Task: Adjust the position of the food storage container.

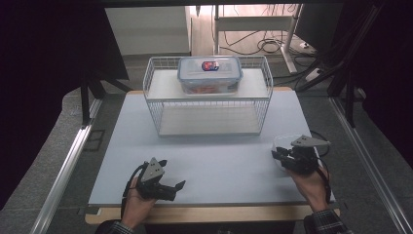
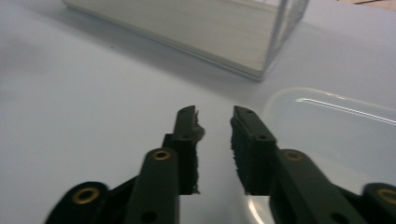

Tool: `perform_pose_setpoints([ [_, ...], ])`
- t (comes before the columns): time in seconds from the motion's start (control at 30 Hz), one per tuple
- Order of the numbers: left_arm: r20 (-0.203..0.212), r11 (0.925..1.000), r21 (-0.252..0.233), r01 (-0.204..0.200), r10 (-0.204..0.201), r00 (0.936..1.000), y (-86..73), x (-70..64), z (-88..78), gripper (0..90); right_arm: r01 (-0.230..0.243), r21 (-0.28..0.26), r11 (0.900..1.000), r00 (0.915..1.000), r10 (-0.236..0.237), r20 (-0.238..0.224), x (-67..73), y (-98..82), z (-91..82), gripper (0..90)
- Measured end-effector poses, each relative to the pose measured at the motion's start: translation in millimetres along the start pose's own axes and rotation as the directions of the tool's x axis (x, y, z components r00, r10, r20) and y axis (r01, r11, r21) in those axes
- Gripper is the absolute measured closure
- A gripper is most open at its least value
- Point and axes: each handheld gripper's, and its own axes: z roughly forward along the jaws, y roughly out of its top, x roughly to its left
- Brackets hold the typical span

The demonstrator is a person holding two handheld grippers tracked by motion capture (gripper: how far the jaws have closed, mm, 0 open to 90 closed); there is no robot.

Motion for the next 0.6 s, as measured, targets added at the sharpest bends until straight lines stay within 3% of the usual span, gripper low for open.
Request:
perform_pose_setpoints([
  [0.13, 0.002, 1.0000, 0.003, 0.000, -0.001, 1.0000, -0.2, 0.1, 0.8, 3.2, -0.023, -0.006, 1.000, 0.9992, 0.024, 0.034, -16.9, -1.3, -4.6, 89.5],
  [0.23, 0.000, 1.0000, -0.002, -0.003, 0.003, 1.0000, 0.2, -0.4, 0.5, 3.3, -0.058, -0.007, 0.998, 0.9971, 0.058, 0.050, -27.2, -2.1, -6.7, 89.8],
  [0.6, 0.001, 1.0000, 0.005, -0.005, 0.005, 1.0000, -0.1, -0.5, 1.5, 3.3, -0.089, -0.035, 0.995, 0.9826, 0.093, 0.161, -58.7, -6.3, -17.2, 89.7],
])
